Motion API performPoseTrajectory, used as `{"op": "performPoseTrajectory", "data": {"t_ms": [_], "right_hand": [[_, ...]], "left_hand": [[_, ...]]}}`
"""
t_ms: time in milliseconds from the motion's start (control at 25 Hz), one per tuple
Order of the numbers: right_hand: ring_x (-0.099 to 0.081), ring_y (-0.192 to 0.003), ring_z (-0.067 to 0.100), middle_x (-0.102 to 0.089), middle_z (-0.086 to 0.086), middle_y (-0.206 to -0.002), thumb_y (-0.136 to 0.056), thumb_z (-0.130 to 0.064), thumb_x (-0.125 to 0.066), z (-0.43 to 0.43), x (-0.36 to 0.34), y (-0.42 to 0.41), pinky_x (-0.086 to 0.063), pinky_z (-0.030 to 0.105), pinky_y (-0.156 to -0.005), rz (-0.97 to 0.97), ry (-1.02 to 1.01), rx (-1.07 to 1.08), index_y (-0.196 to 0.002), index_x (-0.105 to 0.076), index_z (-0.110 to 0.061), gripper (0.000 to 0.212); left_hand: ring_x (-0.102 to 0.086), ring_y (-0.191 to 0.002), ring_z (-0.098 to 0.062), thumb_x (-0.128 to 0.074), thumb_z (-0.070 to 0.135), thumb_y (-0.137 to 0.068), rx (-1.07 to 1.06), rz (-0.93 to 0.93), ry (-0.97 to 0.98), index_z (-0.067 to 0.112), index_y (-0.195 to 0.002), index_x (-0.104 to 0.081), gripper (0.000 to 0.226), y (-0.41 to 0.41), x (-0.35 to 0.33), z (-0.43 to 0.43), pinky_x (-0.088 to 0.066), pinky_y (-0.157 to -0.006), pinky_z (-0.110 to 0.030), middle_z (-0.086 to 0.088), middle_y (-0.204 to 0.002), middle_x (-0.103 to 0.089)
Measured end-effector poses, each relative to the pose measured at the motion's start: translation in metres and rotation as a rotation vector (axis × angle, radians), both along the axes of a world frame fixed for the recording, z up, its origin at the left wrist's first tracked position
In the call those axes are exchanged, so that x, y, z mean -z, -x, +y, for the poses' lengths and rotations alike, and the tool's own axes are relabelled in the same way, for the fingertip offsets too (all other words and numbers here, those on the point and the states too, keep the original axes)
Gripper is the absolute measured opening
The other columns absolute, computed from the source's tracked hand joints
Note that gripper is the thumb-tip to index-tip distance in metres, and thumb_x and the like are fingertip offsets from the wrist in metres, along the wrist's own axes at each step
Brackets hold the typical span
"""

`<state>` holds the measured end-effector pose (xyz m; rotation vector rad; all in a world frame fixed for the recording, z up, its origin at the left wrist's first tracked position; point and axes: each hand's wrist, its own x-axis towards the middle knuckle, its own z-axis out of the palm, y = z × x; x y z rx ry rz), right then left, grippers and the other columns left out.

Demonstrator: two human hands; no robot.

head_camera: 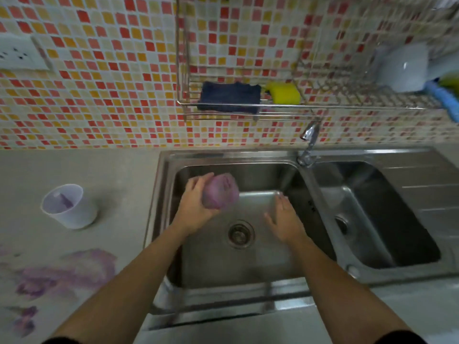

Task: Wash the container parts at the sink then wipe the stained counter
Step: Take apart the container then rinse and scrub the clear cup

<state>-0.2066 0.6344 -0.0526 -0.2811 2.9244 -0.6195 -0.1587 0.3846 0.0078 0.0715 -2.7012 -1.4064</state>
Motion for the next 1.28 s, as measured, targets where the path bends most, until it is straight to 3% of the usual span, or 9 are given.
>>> {"op": "performPoseTrajectory", "data": {"t_ms": [200,360,520,640,720,800,960,1160,1280], "right_hand": [[-0.001,-0.144,0.028,0.000,0.017,-0.156,-0.098,-0.037,-0.030,0.083,0.025,0.024,-0.009,0.039,-0.117,0.035,-0.200,0.083,-0.146,-0.005,-0.002,0.064],[-0.003,-0.144,0.029,-0.003,0.017,-0.156,-0.098,-0.038,-0.024,0.119,0.045,0.040,-0.013,0.044,-0.117,-0.019,-0.212,0.107,-0.146,-0.007,-0.001,0.063],[-0.011,-0.144,0.029,-0.012,0.018,-0.155,-0.086,-0.042,-0.002,0.135,0.060,0.042,-0.012,0.043,-0.115,0.032,-0.245,0.058,-0.145,-0.013,0.000,0.073],[-0.006,-0.144,0.025,-0.009,0.015,-0.156,-0.090,-0.037,-0.006,0.138,0.065,0.044,-0.005,0.038,-0.113,0.046,-0.260,0.032,-0.146,-0.010,-0.002,0.067],[-0.003,-0.144,0.023,-0.006,0.014,-0.156,-0.095,-0.036,-0.015,0.138,0.064,0.044,-0.004,0.037,-0.114,0.029,-0.227,0.020,-0.147,-0.007,-0.003,0.061],[-0.002,-0.144,0.022,-0.004,0.012,-0.157,-0.098,-0.038,-0.022,0.138,0.059,0.048,-0.009,0.037,-0.115,0.000,-0.150,0.042,-0.147,-0.006,-0.006,0.061],[-0.006,-0.144,0.024,0.003,0.010,-0.157,-0.095,-0.023,-0.043,0.133,0.030,0.106,-0.017,0.033,-0.113,-0.026,0.185,0.133,-0.147,0.001,-0.004,0.071],[-0.035,-0.133,0.032,-0.021,0.011,-0.154,-0.076,-0.006,-0.059,0.114,0.008,0.177,-0.034,0.045,-0.108,-0.122,0.340,0.179,-0.148,-0.006,-0.015,0.090],[-0.012,-0.143,0.026,-0.006,0.006,-0.158,-0.074,-0.004,-0.060,0.110,0.019,0.174,-0.026,0.037,-0.112,-0.051,0.164,-0.042,-0.149,-0.006,-0.013,0.093]], "left_hand": [[-0.040,-0.124,-0.027,-0.076,0.018,-0.073,0.020,-0.001,0.426,0.019,-0.144,-0.030,0.084,0.028,0.027,0.061,-0.038,-0.102,-0.032,-0.012,-0.142,-0.024],[-0.022,-0.136,-0.031,-0.066,0.011,-0.082,0.096,-0.029,0.734,0.026,-0.146,-0.024,0.077,0.060,0.029,0.091,-0.037,-0.105,-0.045,-0.009,-0.149,-0.017],[-0.033,-0.129,-0.049,-0.070,-0.011,-0.067,0.274,0.158,0.967,0.017,-0.139,-0.038,0.084,0.087,0.028,0.101,-0.055,-0.076,-0.056,-0.021,-0.141,-0.037],[-0.046,-0.117,-0.052,-0.077,-0.013,-0.054,0.308,0.276,1.054,0.013,-0.131,-0.048,0.087,0.101,0.033,0.103,-0.056,-0.058,-0.053,-0.023,-0.130,-0.049],[-0.045,-0.117,-0.046,-0.075,-0.005,-0.063,0.228,0.223,0.832,0.012,-0.132,-0.046,0.077,0.104,0.036,0.110,-0.057,-0.071,-0.053,-0.022,-0.131,-0.044],[-0.049,-0.108,-0.031,-0.080,0.006,-0.064,-0.002,0.032,0.432,0.010,-0.130,-0.045,0.075,0.106,0.046,0.115,-0.050,-0.082,-0.037,-0.016,-0.125,-0.042],[-0.059,-0.095,-0.013,-0.086,0.005,-0.054,-0.202,-0.231,-0.174,0.020,-0.116,-0.044,0.076,0.112,0.057,0.129,-0.046,-0.068,-0.015,-0.004,-0.114,-0.056],[-0.057,-0.083,0.005,-0.086,0.004,-0.059,-0.122,-0.217,-0.342,0.018,-0.114,-0.045,0.070,0.133,0.036,0.155,-0.046,-0.067,-0.001,0.011,-0.098,-0.061],[-0.063,-0.095,-0.002,-0.088,0.010,-0.057,-0.098,-0.205,-0.438,0.028,-0.113,-0.046,0.073,0.145,0.032,0.160,-0.050,-0.078,-0.010,0.009,-0.107,-0.064]]}}
